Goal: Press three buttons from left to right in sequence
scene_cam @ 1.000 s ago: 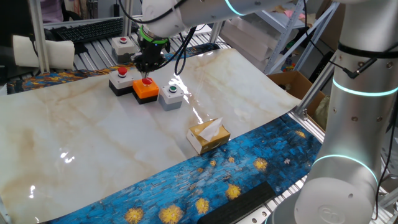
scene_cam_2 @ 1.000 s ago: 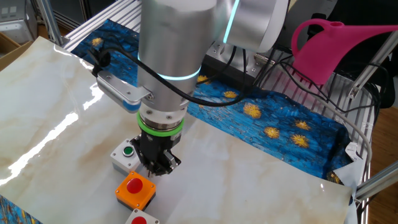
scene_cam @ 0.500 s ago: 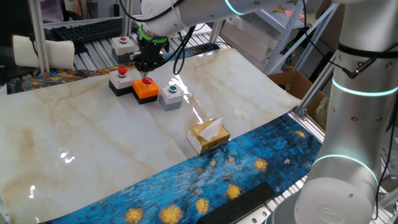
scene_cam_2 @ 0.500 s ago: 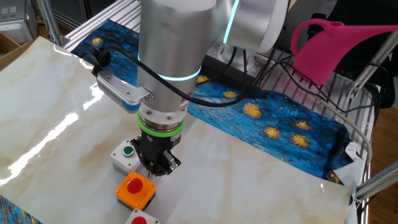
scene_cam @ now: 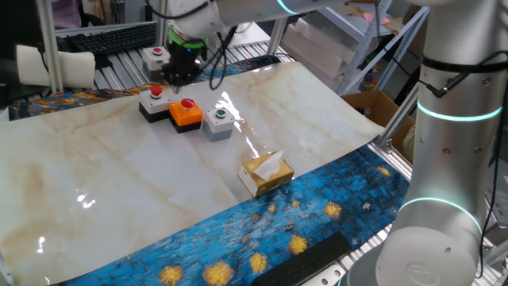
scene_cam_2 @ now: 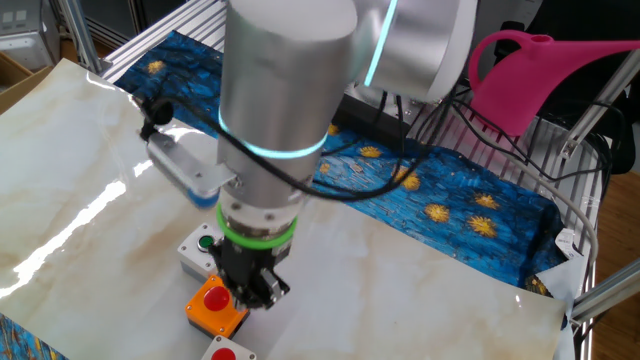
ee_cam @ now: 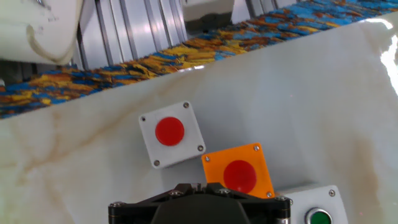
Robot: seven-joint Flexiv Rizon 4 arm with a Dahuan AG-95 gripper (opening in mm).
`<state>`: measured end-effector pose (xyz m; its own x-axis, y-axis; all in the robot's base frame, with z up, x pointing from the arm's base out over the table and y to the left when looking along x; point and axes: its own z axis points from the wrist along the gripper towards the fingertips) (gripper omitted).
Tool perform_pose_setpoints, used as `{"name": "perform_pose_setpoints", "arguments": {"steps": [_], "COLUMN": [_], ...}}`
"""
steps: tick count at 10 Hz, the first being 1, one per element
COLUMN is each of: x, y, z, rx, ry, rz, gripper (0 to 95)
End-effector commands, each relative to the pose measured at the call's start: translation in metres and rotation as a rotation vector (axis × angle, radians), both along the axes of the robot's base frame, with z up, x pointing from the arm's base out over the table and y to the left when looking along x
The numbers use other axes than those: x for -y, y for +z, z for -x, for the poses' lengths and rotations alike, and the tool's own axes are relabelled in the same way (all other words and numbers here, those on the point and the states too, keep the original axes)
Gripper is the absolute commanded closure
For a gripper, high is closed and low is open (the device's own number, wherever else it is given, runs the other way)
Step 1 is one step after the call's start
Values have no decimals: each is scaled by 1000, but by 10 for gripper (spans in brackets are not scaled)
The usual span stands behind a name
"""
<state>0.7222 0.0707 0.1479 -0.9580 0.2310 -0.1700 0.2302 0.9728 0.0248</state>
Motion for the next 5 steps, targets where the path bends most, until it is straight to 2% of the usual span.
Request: {"name": "perform_pose_setpoints", "arguments": {"steps": [1, 3, 5], "x": [-3, -3, 1], "y": [2, 1, -4], "z": [-10, -21, -30], "rx": [0, -4, -4], "ry": [4, 8, 8], "rz": [2, 7, 27], "gripper": [950, 950, 950]}}
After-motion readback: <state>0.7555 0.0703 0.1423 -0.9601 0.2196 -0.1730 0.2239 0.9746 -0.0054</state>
